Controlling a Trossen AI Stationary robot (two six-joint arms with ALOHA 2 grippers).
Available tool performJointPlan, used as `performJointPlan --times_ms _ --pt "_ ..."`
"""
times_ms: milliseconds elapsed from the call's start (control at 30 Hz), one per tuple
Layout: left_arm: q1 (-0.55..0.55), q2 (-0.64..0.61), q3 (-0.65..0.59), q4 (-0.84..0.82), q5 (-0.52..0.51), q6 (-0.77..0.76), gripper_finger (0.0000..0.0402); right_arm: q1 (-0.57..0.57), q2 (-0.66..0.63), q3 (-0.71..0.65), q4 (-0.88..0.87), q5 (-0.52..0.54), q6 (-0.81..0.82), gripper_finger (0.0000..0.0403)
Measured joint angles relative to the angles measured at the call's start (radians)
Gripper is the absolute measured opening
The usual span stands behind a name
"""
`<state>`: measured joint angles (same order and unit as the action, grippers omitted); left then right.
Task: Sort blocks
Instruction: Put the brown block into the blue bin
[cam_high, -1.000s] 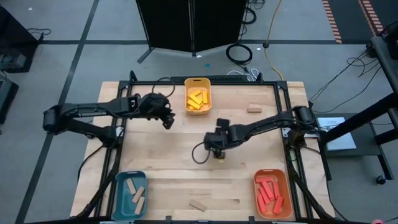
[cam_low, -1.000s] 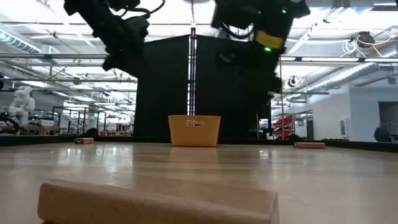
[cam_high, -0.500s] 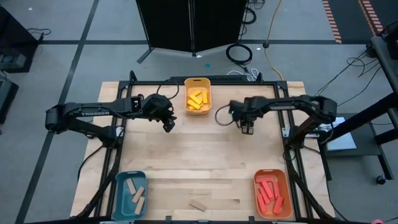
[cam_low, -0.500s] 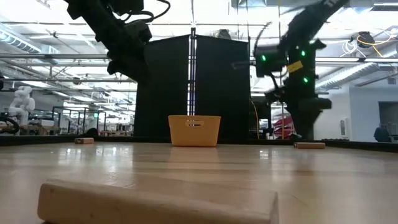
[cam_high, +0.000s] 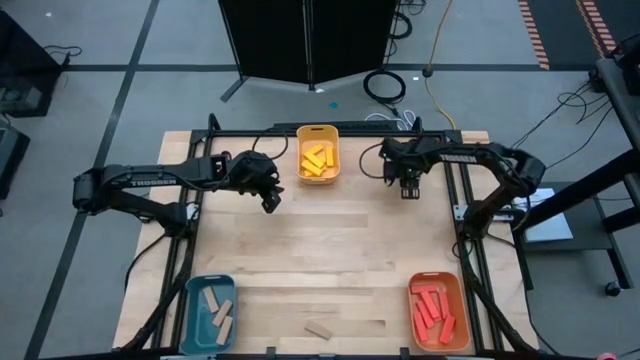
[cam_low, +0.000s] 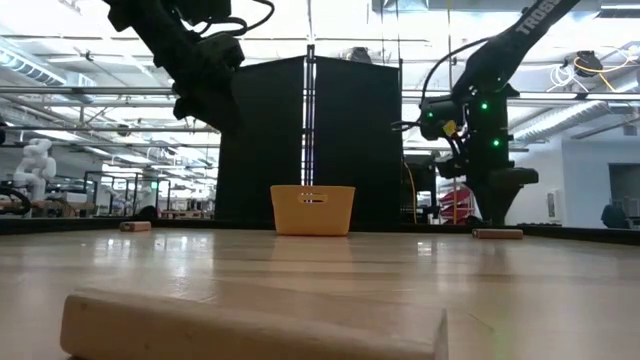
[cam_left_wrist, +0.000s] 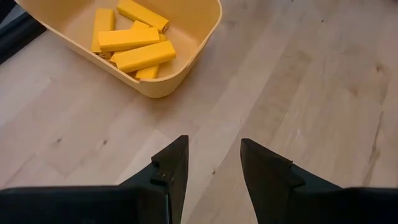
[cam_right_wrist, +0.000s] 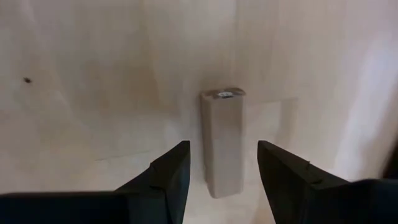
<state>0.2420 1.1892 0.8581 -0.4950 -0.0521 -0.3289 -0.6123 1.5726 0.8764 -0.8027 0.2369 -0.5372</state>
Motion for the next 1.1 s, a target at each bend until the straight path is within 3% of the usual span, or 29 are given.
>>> performJointPlan --times_ms 433,600,700,800,1100 --pt "0.000 0.000 0.000 0.000 0.000 0.004 0.0141 -0.098 0.005 0.001 0.052 -0.116 -0.077 0.0157" --pt "0.000 0.000 0.000 0.000 0.000 0.005 0.0141 -0.110 0.069 0.001 0.052 -0.137 -0.078 0.0157" --pt "0.000 0.000 0.000 0.000 0.000 0.022 0.0141 -0.097 0.089 0.003 0.088 -0.053 -0.082 0.0157" --pt "0.000 0.000 0.000 -0.001 0.001 0.023 0.0141 -0.092 0.094 0.003 0.094 -0.035 -0.074 0.0155" --pt "0.000 0.000 0.000 -0.002 0.008 0.023 0.0141 -0.092 0.095 0.003 0.083 -0.037 -0.084 0.0074"
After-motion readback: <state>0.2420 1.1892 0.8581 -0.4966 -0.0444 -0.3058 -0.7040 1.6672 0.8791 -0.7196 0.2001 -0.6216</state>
